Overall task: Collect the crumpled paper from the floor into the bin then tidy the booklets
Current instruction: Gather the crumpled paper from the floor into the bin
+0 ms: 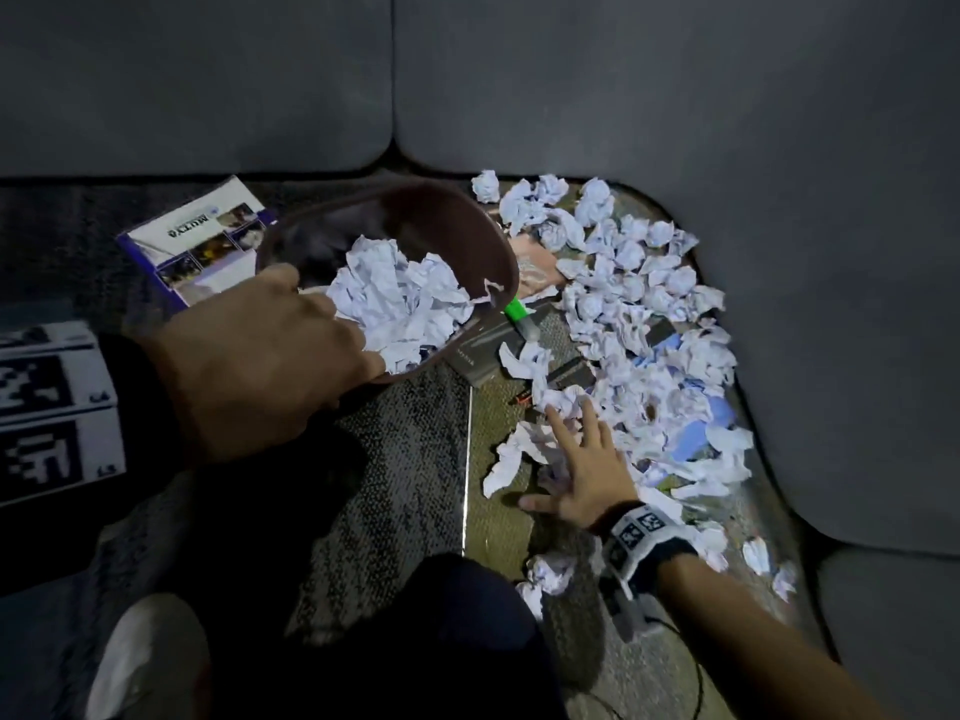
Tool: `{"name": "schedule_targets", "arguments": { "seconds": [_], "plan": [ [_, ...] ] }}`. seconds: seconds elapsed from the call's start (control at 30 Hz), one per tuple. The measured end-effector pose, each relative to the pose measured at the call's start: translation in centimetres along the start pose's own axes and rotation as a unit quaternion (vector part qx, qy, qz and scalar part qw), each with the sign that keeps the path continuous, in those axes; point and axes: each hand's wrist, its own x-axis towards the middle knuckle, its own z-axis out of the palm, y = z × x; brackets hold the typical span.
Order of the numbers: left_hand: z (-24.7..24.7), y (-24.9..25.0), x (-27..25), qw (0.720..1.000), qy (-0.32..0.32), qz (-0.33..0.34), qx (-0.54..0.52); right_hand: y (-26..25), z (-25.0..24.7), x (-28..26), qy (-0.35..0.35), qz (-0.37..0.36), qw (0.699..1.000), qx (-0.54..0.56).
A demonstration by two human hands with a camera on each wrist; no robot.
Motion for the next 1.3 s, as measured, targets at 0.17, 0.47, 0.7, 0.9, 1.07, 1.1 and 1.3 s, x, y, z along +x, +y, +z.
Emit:
{"name": "schedule_targets", "arguments": {
  "seconds": [0.17, 0.47, 0.7, 0.9, 1.07, 1.1, 1.3],
  "plan": [
    [-0.3, 1.1, 0.8, 0.999, 0.041, 0.026, 0.001, -0.2, 2.2, 1.3, 0.031, -0.017, 0.999, -0.006],
    [0.1, 1.7, 2.1, 0.999, 0.042, 0.029, -0.002, -1.8, 3.9, 5.7, 0.15, -0.002, 0.989, -0.011],
    [-0.1, 1.6, 2.1, 0.996, 0.066, 0.045, -0.038, -0.8, 3.7, 7.2, 0.16, -0.025, 0.987, 0.001],
    [0.5, 1.5, 2.0, 0.994, 0.083, 0.051, -0.049, -0.2, -1.3, 4.8, 0.19, 0.055, 0.947, 0.253],
    [0.7, 1.4, 1.5, 0.992, 0.095, 0.065, -0.055, -3.1, -11.3, -0.1, 0.429, -0.094, 0.837, 0.325],
    [0.7, 1.3, 1.5, 0.991, 0.097, 0.066, -0.059, -4.3, -14.0, -1.2, 0.46, -0.152, 0.804, 0.343],
    [0.7, 1.2, 1.4, 0.989, 0.092, 0.053, -0.106, -14.0, -21.4, -2.7, 0.303, -0.381, 0.792, 0.37]
  ]
}}
